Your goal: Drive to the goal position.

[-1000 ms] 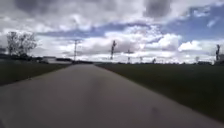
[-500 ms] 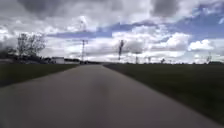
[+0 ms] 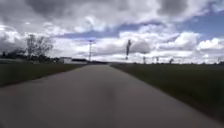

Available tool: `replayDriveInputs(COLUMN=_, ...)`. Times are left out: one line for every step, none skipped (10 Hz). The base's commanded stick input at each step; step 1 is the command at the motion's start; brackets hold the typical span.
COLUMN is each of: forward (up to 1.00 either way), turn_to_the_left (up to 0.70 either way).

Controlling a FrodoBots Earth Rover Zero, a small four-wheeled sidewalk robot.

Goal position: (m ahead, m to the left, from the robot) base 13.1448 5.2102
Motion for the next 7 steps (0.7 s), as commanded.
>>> replayDriveInputs(forward=1.0, turn_to_the_left=0.13)
replayDriveInputs(forward=1.0, turn_to_the_left=0.13)
replayDriveInputs(forward=1.0, turn_to_the_left=0.13)
replayDriveInputs(forward=1.0, turn_to_the_left=0.12)
replayDriveInputs(forward=1.0, turn_to_the_left=0.09)
replayDriveInputs(forward=1.0, turn_to_the_left=0.06)
replayDriveInputs(forward=1.0, turn_to_the_left=0.03)
